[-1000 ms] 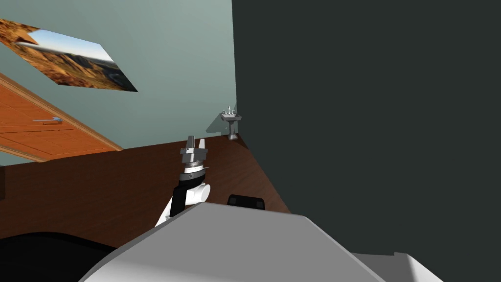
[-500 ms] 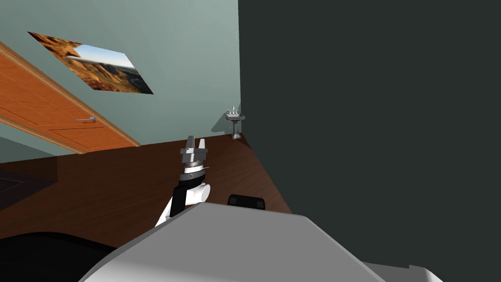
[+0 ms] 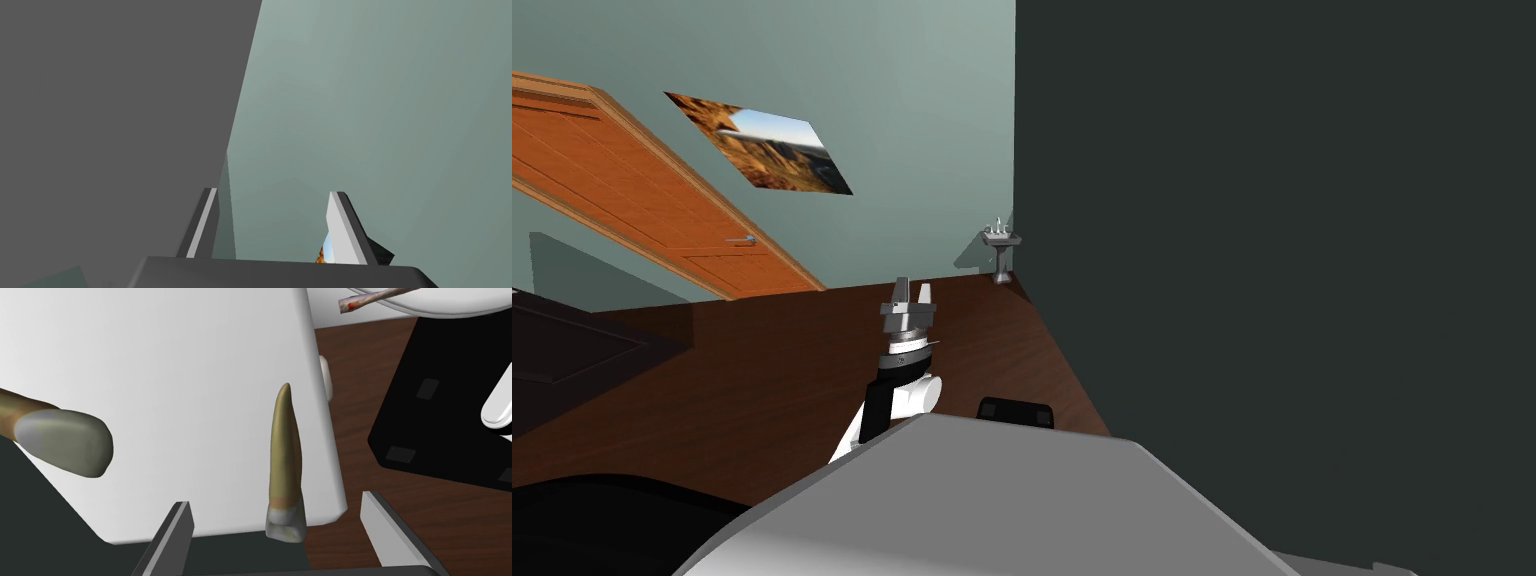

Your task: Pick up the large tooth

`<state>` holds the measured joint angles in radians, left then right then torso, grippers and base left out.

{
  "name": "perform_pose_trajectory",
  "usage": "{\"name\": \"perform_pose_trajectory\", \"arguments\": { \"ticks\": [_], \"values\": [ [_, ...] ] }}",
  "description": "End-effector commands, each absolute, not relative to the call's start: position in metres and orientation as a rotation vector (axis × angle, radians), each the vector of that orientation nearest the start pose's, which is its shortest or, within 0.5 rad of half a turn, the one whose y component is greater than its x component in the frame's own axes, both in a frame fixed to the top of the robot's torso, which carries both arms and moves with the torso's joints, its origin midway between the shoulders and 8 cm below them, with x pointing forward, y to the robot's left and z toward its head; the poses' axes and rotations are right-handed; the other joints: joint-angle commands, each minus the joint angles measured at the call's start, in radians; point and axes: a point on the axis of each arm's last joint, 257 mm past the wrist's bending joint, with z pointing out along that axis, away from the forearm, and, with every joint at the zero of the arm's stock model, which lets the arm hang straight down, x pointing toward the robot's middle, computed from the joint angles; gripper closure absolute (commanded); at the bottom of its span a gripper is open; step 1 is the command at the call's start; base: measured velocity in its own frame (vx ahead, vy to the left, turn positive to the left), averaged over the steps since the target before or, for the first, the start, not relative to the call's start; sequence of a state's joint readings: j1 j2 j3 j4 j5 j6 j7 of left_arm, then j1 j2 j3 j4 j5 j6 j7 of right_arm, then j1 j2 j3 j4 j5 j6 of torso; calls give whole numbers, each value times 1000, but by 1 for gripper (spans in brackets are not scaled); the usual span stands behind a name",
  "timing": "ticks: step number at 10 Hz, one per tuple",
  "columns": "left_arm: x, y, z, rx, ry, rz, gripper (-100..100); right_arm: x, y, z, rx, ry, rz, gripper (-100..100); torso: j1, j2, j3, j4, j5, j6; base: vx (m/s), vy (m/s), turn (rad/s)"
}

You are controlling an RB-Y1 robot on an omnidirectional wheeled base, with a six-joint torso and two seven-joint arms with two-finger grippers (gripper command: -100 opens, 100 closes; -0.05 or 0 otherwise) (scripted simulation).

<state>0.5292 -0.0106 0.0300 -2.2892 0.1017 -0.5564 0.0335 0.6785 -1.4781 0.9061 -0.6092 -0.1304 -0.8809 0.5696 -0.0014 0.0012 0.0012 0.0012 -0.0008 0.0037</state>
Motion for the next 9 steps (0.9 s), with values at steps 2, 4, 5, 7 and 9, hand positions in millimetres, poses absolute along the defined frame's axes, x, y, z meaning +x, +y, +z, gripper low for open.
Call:
{"name": "perform_pose_trajectory", "arguments": {
  "ticks": [2, 4, 5, 7, 9],
  "values": [
    [325, 304, 30, -702, 498, -1361, 0, -103, -735, -328, -325, 3024, -191, 100, -1, -1, -1, 0, 0, 1, -12, 5, 12],
    [325, 304, 30, -702, 498, -1361, 0, -103, -735, -328, -326, 3024, -189, 100, -2, -3, -2, -1, -1, 0, 0, 0, 0],
    [325, 304, 30, -702, 498, -1361, 0, -103, -735, -328, -326, 3024, -190, 100, -3, -3, -2, -1, -1, 0, 0, 0, 0],
    [325, 304, 30, -702, 498, -1361, 0, -103, -735, -328, -326, 3024, -190, 0, -3, -3, -2, -1, -1, 0, 0, 0, 0],
    [325, 304, 30, -702, 498, -1361, 0, -97, -734, -323, -371, 3015, -187, 100, -5, -6, -3, -1, -1, 3, 73, -39, -183]
  ]
}}
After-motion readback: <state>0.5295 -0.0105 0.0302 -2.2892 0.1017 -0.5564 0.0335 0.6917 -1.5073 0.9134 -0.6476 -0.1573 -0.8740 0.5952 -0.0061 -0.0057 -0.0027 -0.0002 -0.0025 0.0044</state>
